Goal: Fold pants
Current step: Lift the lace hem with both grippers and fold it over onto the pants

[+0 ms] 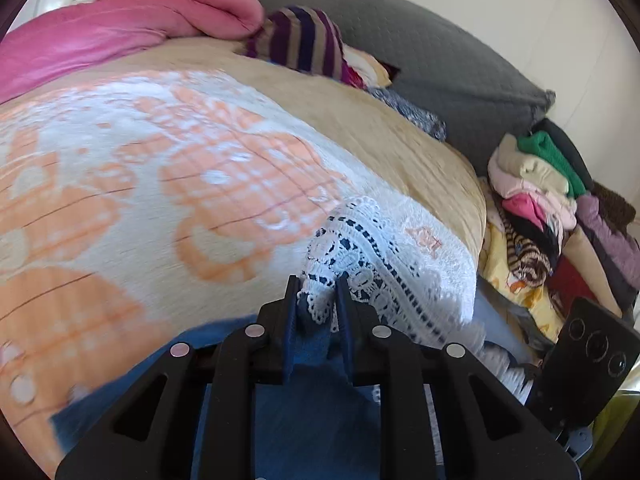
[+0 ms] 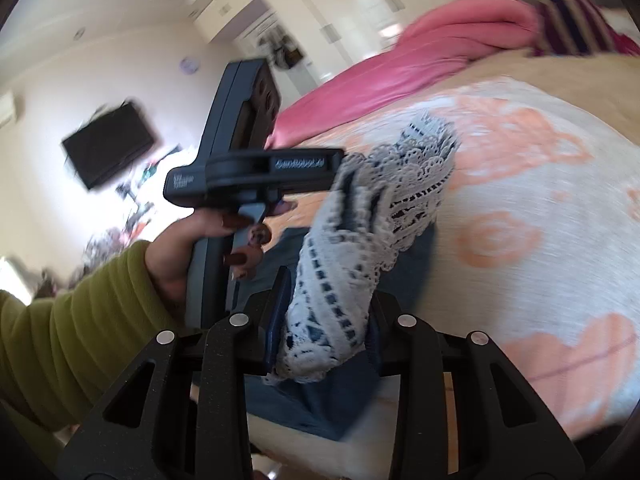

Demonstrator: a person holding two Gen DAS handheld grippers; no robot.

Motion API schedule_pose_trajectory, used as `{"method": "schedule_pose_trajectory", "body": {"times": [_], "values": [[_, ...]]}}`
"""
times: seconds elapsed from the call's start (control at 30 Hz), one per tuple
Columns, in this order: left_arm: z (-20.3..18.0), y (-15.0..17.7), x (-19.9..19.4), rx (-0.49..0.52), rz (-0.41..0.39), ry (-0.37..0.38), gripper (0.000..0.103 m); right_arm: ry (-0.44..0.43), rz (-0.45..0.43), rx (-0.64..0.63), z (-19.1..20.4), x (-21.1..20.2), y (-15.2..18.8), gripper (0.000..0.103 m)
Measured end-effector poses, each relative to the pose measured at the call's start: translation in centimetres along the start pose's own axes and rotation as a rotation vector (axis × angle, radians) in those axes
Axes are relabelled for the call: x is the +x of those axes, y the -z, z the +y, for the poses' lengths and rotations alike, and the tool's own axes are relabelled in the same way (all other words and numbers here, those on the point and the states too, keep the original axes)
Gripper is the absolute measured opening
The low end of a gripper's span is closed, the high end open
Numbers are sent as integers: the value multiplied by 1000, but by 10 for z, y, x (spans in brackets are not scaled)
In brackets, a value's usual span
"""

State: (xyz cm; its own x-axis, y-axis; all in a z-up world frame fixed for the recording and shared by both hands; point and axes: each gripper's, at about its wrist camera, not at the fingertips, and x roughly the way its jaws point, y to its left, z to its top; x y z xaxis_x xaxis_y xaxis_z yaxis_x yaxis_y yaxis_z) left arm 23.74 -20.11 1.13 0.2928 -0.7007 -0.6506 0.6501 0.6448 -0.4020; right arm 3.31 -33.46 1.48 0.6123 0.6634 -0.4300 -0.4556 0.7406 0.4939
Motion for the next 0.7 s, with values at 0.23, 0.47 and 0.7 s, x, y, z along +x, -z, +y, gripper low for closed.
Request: {"method": "schedule_pose_trajectory", "body": {"times": [0.23, 0.47, 0.7], "values": [[54, 26, -71, -137, -64, -99, 33, 6, 120, -229, 69, 59, 0, 26], [125, 79, -123, -376, -124, -109, 72, 16, 267, -359, 99, 92, 43, 36], [131, 98, -133, -447, -202, 36, 81, 153, 195, -535, 129, 76, 63, 54]]}}
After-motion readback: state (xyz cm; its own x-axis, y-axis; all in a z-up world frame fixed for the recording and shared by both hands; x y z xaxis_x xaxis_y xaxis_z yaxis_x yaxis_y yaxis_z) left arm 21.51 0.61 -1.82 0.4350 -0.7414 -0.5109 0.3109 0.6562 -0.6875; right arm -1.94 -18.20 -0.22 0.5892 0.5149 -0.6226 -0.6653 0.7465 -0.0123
